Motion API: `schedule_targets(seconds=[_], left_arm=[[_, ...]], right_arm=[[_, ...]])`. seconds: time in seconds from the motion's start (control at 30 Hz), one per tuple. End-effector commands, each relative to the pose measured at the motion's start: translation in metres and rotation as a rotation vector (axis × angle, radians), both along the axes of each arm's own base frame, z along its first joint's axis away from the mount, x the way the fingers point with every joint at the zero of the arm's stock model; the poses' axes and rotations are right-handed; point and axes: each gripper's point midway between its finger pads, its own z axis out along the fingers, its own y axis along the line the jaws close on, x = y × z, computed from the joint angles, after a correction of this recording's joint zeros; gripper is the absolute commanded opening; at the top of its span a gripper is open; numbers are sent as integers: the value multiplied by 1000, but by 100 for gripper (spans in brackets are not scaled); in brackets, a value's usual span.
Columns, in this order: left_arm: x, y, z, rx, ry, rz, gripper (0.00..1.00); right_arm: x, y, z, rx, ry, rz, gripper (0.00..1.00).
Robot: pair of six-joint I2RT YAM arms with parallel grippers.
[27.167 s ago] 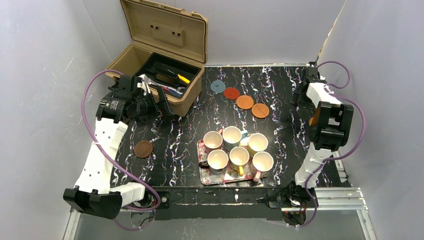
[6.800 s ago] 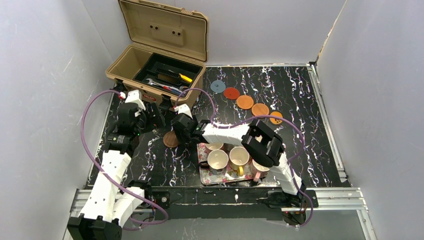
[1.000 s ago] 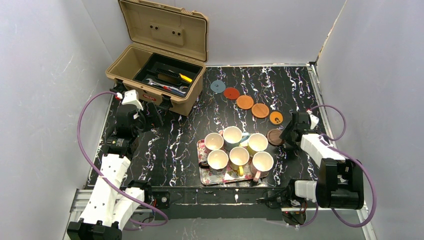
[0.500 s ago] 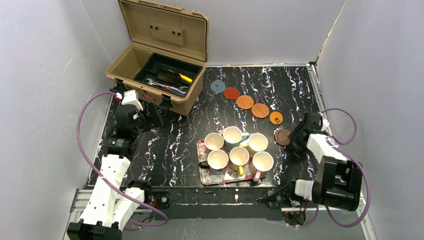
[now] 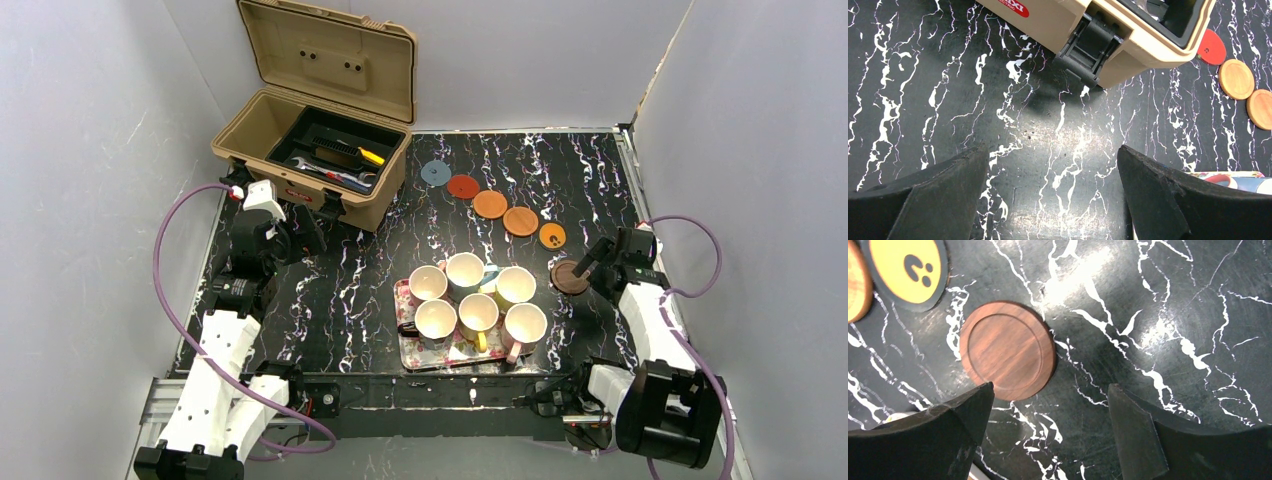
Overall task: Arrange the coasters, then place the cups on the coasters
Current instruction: Move the coaster to the center of the board.
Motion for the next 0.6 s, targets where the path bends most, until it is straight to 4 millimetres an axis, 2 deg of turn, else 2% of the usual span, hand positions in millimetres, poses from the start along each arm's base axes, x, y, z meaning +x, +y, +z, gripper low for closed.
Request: schedule_targets(seconds=[0.0,0.07,0.23,0.57], left_arm=[[-5,-1,-1,-5,2,-8,98],[-5,-2,-1,-6,1,-9,98],[-6,-2,0,-9,-4,-10,98],[-7,0,1,-4,-8,-3,98]], right_arm=[[-3,13,14,33,-25,61,94],[-5,18,15,39,-21,69,98],[-11,29,8,7,41,81,99],[-17,65,-13,-28,118,161,99]])
